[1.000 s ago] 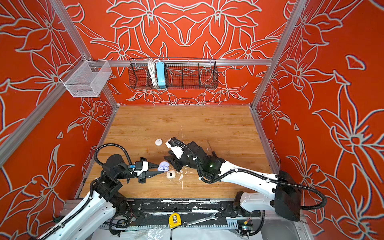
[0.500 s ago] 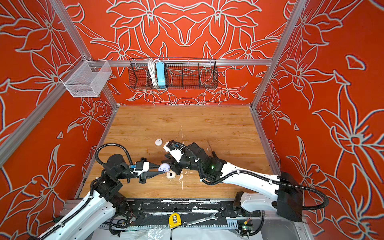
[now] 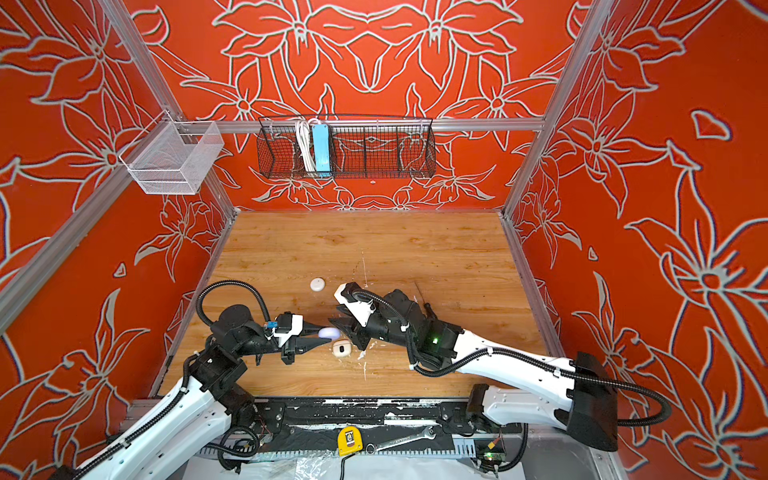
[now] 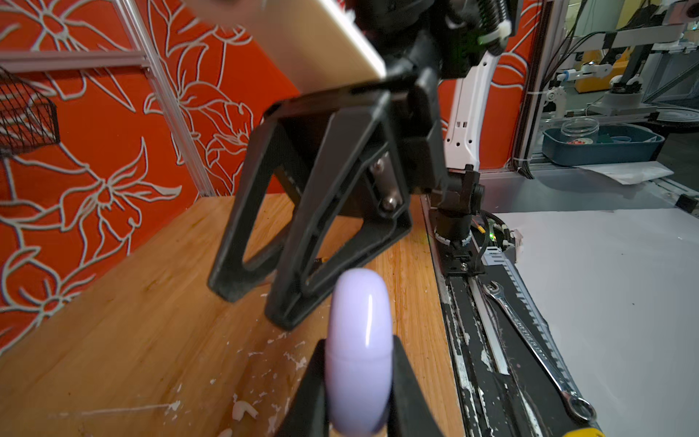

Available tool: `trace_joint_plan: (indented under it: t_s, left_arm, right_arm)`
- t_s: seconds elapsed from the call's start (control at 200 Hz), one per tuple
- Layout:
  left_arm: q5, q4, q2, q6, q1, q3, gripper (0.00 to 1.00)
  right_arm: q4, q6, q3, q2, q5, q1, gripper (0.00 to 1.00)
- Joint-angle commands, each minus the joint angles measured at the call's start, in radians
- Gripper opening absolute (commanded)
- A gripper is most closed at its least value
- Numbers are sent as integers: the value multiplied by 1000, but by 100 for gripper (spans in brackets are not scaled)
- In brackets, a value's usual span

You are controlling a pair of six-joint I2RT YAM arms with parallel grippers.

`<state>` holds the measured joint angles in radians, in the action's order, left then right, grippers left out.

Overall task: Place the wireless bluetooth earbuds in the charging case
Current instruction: 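Push the lilac case lid shut with the right gripper, then set the lilac case down with the left gripper while the right approaches the white case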

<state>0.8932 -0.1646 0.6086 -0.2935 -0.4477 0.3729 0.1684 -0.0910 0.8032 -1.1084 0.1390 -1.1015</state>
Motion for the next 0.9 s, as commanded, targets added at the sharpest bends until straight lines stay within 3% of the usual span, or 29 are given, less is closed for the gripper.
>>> trace_joint_plan:
  t_s: [0.0, 0.115, 0.205, 0.26, 0.305, 0.375, 0.505, 0.581, 0.661, 0.821, 0.896]
  left_arm:
    - [-177, -43, 32, 62, 9, 18, 0]
    - [-396, -31, 93, 209, 18, 38, 0]
    - [-456, -30, 181, 316, 65, 61, 0]
    - [-499, -80, 234, 424, 100, 56, 0]
    - [-602, -111, 276, 567, 119, 54, 0]
    - [-759, 6, 357, 780, 146, 130, 0]
    - [-697, 206, 597, 799, 159, 326, 0]
    - [-566, 136, 708, 803, 159, 360, 0]
    - [-499, 66, 804, 838, 158, 380, 0]
    - [-466, 42, 976, 887, 156, 451, 0]
    - [-456, 57, 1055, 891, 148, 495, 0]
  right_arm:
    - [-4, 9, -10, 30, 18, -57, 35]
    - [-47, -39, -18, 62, -261, -54, 36]
    - [-119, -92, -7, 70, -437, -30, 36]
    - [-167, -139, -1, 71, -501, -2, 36]
    - [-194, -177, -6, 75, -528, 23, 36]
    - [-207, -220, -28, 85, -538, 60, 36]
    - [-209, -260, -61, 84, -515, 114, 38]
    - [-216, -263, -61, 63, -498, 132, 38]
    - [-218, -266, -61, 38, -486, 143, 38]
    - [-209, -252, -68, -8, -443, 156, 39]
    - [-189, -220, -75, -34, -383, 158, 44]
